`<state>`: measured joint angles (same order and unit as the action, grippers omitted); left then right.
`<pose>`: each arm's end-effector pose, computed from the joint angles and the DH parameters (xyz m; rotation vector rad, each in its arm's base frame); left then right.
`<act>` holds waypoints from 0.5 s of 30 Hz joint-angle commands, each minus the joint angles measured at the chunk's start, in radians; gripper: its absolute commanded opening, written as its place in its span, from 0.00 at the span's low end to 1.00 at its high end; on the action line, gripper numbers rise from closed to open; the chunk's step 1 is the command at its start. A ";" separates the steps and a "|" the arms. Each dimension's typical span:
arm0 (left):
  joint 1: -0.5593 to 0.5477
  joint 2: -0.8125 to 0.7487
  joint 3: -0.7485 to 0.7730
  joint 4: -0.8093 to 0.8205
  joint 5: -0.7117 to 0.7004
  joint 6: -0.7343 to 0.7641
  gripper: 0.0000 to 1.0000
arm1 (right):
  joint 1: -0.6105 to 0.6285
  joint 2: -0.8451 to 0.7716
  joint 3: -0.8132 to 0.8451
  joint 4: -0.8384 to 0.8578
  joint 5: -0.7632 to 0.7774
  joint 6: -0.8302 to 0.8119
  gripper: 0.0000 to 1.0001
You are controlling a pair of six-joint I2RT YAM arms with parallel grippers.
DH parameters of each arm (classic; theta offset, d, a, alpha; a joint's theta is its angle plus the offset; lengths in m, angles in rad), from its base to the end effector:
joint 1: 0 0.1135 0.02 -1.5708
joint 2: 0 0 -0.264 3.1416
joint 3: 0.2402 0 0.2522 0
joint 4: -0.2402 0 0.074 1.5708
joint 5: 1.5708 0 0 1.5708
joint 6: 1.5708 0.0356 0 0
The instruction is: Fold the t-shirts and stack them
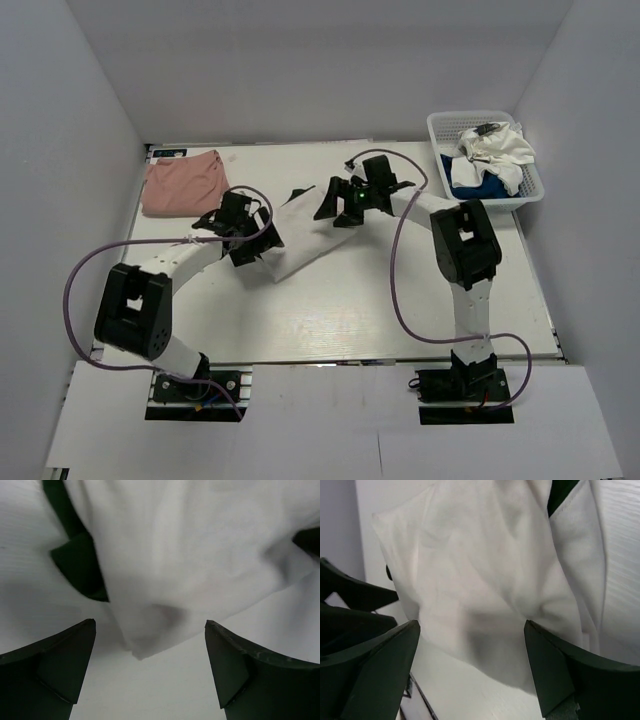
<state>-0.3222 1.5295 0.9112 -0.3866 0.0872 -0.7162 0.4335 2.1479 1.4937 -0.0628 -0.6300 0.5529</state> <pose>0.2856 -0.0986 0.1918 -0.4859 2.6066 -0.4829 0.4199 0.2175 0.1658 -0.2121 2.4192 1.2068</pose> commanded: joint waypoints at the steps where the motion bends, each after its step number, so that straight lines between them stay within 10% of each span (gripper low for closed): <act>1: -0.002 -0.104 0.083 -0.158 -0.147 0.038 1.00 | 0.000 -0.167 0.036 -0.147 0.121 -0.145 0.90; 10: 0.008 -0.287 0.037 0.032 -0.109 -0.035 1.00 | 0.088 -0.296 -0.050 -0.036 0.021 -0.128 0.90; 15: 0.008 -0.081 0.147 0.009 -0.107 -0.026 1.00 | 0.134 -0.244 -0.124 0.122 -0.094 -0.044 0.90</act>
<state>-0.3172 1.3483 0.9947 -0.3832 -0.0189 -0.7452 0.5514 1.8534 1.4147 -0.0383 -0.6312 0.4606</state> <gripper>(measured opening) 0.997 0.904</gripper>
